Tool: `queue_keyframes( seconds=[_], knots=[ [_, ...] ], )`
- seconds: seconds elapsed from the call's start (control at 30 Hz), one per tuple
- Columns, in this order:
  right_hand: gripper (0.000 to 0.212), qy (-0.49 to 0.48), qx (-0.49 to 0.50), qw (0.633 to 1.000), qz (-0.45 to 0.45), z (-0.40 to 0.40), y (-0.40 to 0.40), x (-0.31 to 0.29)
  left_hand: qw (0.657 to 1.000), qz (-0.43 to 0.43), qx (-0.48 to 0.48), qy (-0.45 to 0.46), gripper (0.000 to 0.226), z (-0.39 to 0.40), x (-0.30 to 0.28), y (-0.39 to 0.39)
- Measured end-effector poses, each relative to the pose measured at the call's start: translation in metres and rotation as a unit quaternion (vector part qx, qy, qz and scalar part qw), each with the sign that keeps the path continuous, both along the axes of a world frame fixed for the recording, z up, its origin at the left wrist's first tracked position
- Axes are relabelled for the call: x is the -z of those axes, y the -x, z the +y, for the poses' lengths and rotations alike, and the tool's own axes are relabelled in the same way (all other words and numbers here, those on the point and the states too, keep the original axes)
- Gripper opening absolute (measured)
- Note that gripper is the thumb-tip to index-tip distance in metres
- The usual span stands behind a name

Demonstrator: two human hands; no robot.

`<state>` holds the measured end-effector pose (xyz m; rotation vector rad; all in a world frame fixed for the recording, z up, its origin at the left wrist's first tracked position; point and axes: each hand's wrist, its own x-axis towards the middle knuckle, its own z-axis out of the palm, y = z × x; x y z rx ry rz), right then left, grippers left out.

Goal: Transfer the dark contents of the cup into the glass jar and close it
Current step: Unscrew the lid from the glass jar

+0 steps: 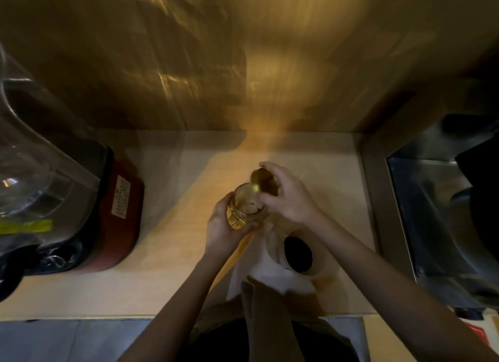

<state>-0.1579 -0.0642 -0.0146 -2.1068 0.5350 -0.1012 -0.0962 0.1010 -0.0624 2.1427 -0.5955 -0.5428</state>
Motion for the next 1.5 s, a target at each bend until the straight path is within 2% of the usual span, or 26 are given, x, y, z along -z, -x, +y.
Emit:
queue_keyframes(
  seconds=[0.07, 0.17, 0.3, 0.47, 0.67, 0.87, 0.93, 1.07, 1.13, 1.23, 1.37, 1.5],
  knots=[
    [0.053, -0.107, 0.071, 0.992, -0.007, -0.017, 0.000, 0.011, 1.000, 0.003, -0.001, 0.000, 0.089, 0.000, 0.001, -0.001],
    [0.053, -0.128, 0.125, 0.983, 0.039, -0.038, -0.001, 0.028, 1.000, 0.011, -0.006, 0.003, 0.090, 0.000, 0.000, -0.002],
    [0.071, -0.087, 0.099, 0.985, 0.111, -0.048, -0.009, 0.047, 1.000, 0.011, -0.007, 0.003, 0.090, 0.001, -0.003, -0.001],
    [0.090, 0.010, 0.049, 0.992, 0.114, -0.048, -0.010, 0.068, 1.000, 0.011, -0.006, -0.001, 0.089, 0.001, -0.004, -0.002],
    [0.087, 0.135, 0.017, 0.980, 0.143, -0.049, -0.005, 0.075, 1.000, 0.014, -0.012, -0.001, 0.089, 0.001, -0.004, -0.001],
    [0.093, 0.143, -0.040, 0.971, 0.186, -0.052, -0.005, 0.071, 1.000, 0.016, -0.012, -0.007, 0.090, 0.001, -0.002, -0.001],
    [0.084, 0.123, -0.020, 0.977, 0.174, -0.052, -0.003, 0.064, 1.000, 0.016, -0.009, -0.009, 0.090, 0.000, -0.002, -0.002],
    [0.037, 0.032, 0.074, 0.986, 0.148, -0.051, 0.010, 0.039, 1.000, 0.003, 0.002, -0.020, 0.089, 0.000, -0.001, -0.003],
    [0.020, 0.009, 0.115, 0.985, 0.132, -0.050, 0.025, 0.025, 1.000, -0.010, 0.013, -0.027, 0.090, 0.001, -0.001, -0.004],
    [0.016, 0.002, 0.158, 0.980, 0.120, -0.044, 0.054, 0.008, 0.999, -0.020, 0.023, -0.033, 0.092, 0.001, -0.001, -0.004],
    [0.027, 0.019, 0.188, 0.973, 0.132, -0.023, 0.100, -0.004, 0.998, -0.031, 0.025, -0.039, 0.092, 0.002, -0.001, -0.005],
    [0.025, -0.056, 0.241, 0.965, 0.083, 0.010, 0.138, -0.003, 0.998, -0.045, 0.019, -0.045, 0.088, 0.003, 0.001, -0.003]
  ],
)
